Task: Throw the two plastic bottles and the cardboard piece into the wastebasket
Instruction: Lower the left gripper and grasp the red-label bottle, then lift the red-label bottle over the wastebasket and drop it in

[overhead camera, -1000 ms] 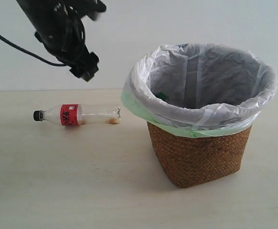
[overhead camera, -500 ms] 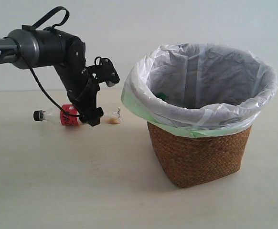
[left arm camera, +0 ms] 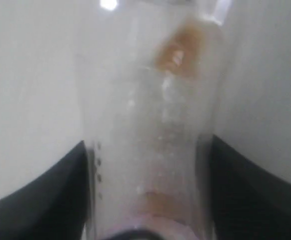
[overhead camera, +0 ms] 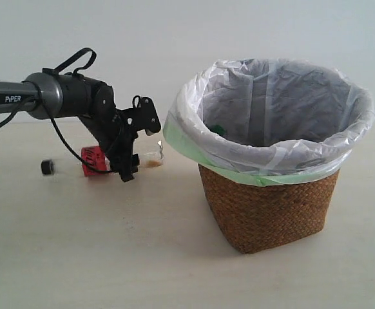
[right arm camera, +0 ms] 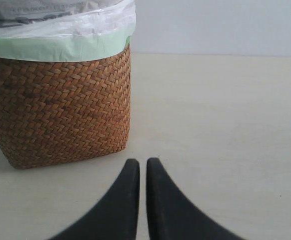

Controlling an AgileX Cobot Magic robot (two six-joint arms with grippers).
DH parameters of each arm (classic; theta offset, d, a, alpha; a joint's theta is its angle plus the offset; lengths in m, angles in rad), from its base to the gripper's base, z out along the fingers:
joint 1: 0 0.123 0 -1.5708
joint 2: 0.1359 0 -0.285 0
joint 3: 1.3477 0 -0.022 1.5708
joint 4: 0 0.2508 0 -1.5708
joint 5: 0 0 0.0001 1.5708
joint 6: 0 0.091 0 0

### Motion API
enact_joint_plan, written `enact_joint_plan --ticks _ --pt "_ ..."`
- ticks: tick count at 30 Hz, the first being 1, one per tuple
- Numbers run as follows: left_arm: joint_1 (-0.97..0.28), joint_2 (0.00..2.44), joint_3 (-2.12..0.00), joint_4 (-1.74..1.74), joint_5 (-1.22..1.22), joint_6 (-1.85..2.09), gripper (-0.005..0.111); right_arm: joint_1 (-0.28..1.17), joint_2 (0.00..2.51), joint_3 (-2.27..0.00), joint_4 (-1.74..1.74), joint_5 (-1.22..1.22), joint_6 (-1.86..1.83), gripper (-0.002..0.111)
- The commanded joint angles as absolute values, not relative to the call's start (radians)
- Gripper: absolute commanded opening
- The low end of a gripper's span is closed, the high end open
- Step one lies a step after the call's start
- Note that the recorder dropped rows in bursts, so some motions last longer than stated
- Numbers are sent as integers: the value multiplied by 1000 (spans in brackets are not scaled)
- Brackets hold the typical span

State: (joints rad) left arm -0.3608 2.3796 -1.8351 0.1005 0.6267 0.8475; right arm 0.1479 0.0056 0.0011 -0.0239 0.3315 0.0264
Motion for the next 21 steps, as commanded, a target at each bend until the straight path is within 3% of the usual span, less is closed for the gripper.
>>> enact_joint_plan --ticks 1,3,13,21 --pt "-358 2412 -1838 109 677 860 19 149 0 0 -32 322 23 2" --pt "-358 2405 -1838 116 692 857 4 149 0 0 -32 322 23 2" --pt "-341 2220 -1838 188 677 581 4 149 0 0 -32 322 23 2" --pt "-330 1996 -1838 642 857 11 4 149 0 0 -32 322 23 2"
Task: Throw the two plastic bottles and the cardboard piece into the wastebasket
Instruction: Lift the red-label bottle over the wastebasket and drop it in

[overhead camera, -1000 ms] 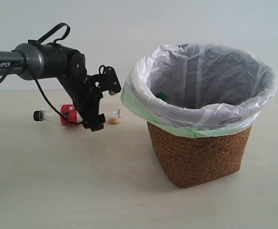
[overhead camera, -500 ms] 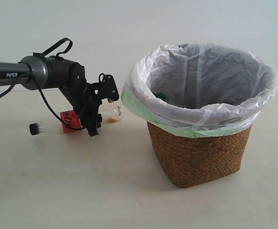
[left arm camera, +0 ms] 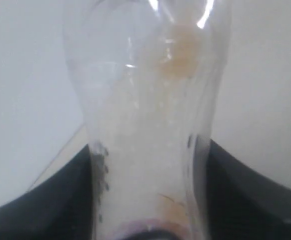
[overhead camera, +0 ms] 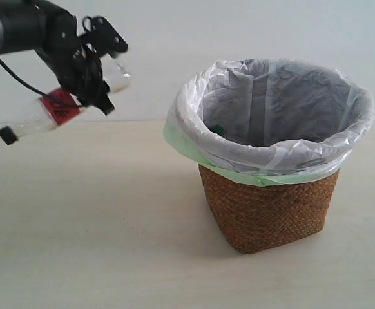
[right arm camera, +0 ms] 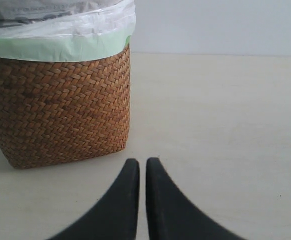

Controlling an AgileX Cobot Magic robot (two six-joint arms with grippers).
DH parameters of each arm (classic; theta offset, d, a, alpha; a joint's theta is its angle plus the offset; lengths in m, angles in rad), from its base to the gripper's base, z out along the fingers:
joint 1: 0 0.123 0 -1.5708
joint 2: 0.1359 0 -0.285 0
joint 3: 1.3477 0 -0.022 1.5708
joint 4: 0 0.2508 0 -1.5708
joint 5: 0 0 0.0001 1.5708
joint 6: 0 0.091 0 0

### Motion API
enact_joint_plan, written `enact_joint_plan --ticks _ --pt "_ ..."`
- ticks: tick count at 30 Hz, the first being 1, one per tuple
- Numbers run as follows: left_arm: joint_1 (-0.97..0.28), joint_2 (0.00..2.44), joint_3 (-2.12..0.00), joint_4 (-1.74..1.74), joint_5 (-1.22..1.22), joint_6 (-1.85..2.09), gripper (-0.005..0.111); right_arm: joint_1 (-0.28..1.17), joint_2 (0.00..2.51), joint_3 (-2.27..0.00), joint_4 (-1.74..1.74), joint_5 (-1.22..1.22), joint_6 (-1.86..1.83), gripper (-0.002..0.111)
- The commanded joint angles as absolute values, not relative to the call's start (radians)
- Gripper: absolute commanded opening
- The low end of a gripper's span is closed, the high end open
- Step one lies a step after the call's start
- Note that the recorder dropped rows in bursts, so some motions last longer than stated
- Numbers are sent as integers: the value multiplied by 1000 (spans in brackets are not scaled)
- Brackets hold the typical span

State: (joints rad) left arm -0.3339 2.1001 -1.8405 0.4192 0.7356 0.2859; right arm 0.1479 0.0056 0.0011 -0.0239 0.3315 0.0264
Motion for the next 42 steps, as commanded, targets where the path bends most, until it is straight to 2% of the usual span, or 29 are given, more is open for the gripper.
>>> enact_joint_plan --ticks 1,8,18,23,26,29,31,33,36,37,42 --pt "-330 1972 -1838 686 890 -38 4 149 0 0 -32 322 23 2" --pt "-330 1805 -1838 898 1109 -184 4 149 0 0 -32 322 23 2" --pt "-330 1763 -1838 652 1149 -196 4 149 0 0 -32 322 23 2" --pt "-355 1808 -1825 382 1083 -132 4 149 0 0 -32 322 23 2" --pt "-407 1806 -1853 17 937 76 4 149 0 0 -32 322 23 2" --pt "-470 1803 -1927 -525 793 457 6 149 0 0 -32 322 23 2" --pt "-512 1803 -1980 -834 753 629 21 149 0 0 -32 322 23 2" --pt "-561 1803 -2033 -973 703 763 56 149 0 0 -32 322 23 2" --pt "-610 1803 -2071 -854 626 718 103 149 0 0 -32 322 23 2" --pt "-614 1803 -2071 -775 627 675 109 149 0 0 -32 322 23 2" --pt "-614 1816 -2069 -408 707 422 107 149 0 0 -32 322 23 2"
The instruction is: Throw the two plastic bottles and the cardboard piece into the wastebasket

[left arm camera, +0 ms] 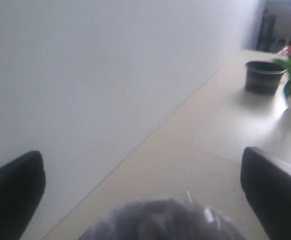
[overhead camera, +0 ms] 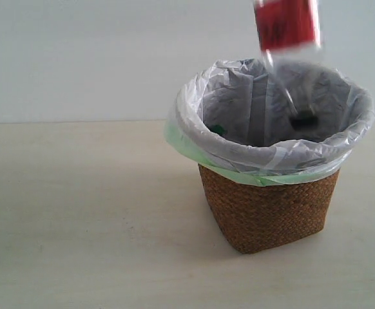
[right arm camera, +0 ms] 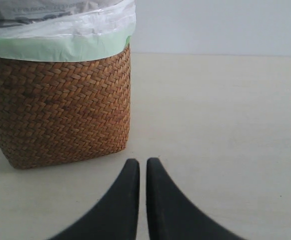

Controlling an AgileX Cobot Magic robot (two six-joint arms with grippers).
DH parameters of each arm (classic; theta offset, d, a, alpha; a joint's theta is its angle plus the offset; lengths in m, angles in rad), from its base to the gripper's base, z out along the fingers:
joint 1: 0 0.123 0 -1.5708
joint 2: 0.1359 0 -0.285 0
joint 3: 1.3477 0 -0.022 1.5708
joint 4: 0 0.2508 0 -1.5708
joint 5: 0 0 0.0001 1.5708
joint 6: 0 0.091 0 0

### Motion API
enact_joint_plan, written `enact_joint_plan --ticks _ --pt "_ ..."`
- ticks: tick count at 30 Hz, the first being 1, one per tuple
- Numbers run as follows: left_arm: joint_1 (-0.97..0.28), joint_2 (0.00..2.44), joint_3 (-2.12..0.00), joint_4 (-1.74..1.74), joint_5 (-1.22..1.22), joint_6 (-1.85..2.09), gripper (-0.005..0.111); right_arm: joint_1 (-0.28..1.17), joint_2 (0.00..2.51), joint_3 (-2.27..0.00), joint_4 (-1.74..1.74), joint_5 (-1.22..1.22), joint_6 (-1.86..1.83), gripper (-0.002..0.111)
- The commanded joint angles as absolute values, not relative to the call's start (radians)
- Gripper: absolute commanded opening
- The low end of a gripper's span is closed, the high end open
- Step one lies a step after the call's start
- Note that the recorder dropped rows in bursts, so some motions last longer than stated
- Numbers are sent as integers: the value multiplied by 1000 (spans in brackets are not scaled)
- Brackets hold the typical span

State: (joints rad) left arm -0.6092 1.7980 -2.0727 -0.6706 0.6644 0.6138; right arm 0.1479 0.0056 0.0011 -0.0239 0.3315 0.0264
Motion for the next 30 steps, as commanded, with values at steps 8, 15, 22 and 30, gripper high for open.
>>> enact_joint_plan --ticks 8,15,22,30 --pt "-614 1814 -2069 -194 825 277 100 149 0 0 -32 322 23 2" --pt "-611 1753 -2069 -64 1010 273 8 149 0 0 -32 322 23 2" --pt "-611 1547 -2069 -35 1082 274 8 149 0 0 -32 322 23 2" --pt "-611 1303 -2003 -36 1077 218 8 149 0 0 -32 322 23 2"
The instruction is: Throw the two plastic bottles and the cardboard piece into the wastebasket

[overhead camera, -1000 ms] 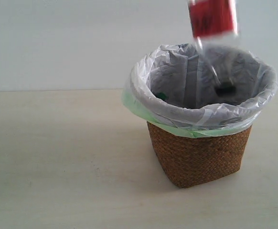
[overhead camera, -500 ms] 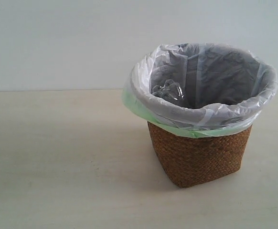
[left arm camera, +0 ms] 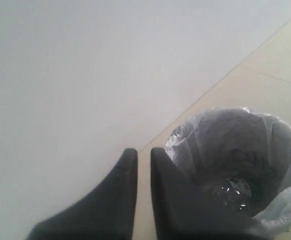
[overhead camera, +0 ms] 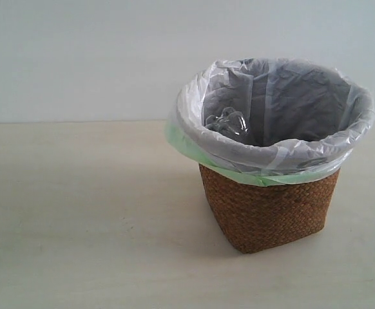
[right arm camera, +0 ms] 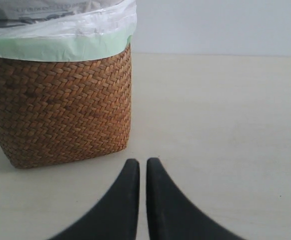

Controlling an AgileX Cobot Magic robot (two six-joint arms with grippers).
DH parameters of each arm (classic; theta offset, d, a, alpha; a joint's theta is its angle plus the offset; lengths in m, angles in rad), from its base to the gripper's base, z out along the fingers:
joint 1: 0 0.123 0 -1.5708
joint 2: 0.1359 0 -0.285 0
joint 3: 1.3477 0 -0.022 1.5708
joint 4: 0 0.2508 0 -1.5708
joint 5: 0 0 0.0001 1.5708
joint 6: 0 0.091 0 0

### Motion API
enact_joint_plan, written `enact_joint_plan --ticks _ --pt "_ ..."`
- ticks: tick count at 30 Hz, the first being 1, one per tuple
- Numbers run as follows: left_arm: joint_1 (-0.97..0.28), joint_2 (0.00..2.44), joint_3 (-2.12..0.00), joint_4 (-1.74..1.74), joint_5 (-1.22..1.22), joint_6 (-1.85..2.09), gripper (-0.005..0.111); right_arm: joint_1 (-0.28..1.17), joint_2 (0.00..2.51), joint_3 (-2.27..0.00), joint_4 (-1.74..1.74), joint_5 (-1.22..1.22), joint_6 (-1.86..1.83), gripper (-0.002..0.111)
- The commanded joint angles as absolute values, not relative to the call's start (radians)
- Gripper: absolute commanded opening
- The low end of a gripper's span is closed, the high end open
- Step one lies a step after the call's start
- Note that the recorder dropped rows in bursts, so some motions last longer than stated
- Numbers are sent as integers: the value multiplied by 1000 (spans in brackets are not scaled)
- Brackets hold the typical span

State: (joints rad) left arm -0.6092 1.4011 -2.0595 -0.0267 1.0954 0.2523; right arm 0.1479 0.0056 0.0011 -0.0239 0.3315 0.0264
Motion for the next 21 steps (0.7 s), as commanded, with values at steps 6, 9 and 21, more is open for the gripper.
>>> enact_joint_plan --ticks 6,9,21 --pt "-611 1076 -1784 -34 909 168 4 149 0 0 -32 322 23 2" --pt "-611 968 -1639 -45 798 141 4 149 0 0 -32 322 23 2" --pt "-611 600 -997 -61 380 141 4 149 0 0 -32 322 23 2"
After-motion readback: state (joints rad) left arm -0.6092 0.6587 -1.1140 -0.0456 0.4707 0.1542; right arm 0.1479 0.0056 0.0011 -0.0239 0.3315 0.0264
